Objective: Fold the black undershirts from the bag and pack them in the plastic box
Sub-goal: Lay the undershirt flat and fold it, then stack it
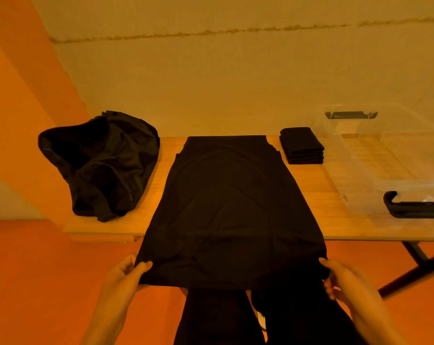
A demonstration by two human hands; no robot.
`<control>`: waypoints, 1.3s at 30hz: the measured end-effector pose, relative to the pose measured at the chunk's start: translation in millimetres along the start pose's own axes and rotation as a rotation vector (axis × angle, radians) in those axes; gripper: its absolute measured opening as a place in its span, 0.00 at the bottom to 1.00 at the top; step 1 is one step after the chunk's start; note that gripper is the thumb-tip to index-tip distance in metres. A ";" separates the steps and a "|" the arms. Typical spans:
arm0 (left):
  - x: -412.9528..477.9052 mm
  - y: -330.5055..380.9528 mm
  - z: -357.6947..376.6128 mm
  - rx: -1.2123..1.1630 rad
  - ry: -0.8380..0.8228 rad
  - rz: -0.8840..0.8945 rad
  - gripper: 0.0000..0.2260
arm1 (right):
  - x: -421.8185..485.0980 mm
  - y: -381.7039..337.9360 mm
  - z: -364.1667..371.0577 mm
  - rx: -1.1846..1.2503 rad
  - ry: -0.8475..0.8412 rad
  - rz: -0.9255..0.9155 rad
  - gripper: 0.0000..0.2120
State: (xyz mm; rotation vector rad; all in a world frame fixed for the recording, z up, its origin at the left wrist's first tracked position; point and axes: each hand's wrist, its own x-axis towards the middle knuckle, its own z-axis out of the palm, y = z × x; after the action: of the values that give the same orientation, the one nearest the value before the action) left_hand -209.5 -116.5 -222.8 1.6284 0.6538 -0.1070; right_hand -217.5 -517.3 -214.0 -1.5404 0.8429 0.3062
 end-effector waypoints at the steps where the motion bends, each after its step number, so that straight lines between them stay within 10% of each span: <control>1: -1.4 -0.4 0.1 0.044 0.013 -0.011 0.08 | 1.2 3.9 -0.5 -0.051 0.028 -0.025 0.12; 12: 16.4 81.4 17.5 -0.236 -0.099 0.018 0.03 | -3.0 -71.3 11.5 0.119 -0.146 -0.094 0.05; 19: 16.2 276.2 20.0 -0.567 -0.115 0.461 0.11 | -49.4 -265.5 9.7 0.446 -0.090 -0.684 0.03; 39: -11.7 13.6 -3.8 -0.062 0.081 -0.003 0.06 | -3.3 -11.7 -24.5 -0.032 0.080 -0.072 0.07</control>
State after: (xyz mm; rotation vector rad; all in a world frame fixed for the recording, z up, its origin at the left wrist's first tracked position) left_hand -214.0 -117.4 -205.1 1.5779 0.7152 -0.0230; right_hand -219.0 -540.0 -198.9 -1.6178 0.8461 0.2081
